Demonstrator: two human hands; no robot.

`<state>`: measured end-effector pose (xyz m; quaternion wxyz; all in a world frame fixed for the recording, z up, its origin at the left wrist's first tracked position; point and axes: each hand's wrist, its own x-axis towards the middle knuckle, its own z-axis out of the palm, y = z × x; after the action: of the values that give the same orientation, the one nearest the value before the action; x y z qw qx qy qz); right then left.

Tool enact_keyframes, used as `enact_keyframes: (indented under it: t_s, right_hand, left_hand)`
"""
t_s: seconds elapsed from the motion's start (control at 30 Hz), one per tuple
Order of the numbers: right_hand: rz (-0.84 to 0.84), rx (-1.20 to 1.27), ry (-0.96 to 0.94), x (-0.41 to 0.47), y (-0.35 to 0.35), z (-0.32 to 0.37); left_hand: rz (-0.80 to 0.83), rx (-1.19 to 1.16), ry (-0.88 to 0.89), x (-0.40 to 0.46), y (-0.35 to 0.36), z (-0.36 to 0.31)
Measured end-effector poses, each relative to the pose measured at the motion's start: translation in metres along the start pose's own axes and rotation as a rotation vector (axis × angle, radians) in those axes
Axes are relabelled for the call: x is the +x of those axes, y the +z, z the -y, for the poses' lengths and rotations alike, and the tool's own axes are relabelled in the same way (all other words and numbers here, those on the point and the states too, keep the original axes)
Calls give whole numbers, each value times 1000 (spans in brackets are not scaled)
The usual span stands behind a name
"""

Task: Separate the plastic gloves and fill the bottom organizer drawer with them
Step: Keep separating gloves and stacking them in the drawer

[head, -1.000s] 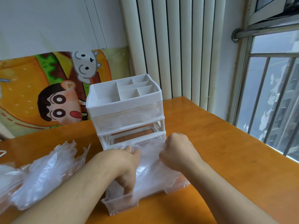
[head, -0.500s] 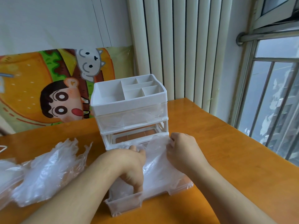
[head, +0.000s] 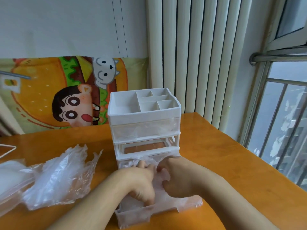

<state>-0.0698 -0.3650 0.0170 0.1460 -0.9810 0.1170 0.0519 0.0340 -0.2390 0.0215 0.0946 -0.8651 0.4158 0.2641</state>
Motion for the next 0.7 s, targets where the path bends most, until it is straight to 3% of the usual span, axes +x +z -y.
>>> enact_keyframes:
  t_s: [0.13,0.3,0.7]
  right_hand:
    - [221,-131,39,9,-8,-3]
    - [331,-312,104,21,-12,13]
    - [303,-307,80,25,-8,19]
  left_hand:
    - [-16,-39,20,-2,3,3]
    - [-53,-170,28,-3,7,6]
    - [-214,-600,-81,-12,19,-8]
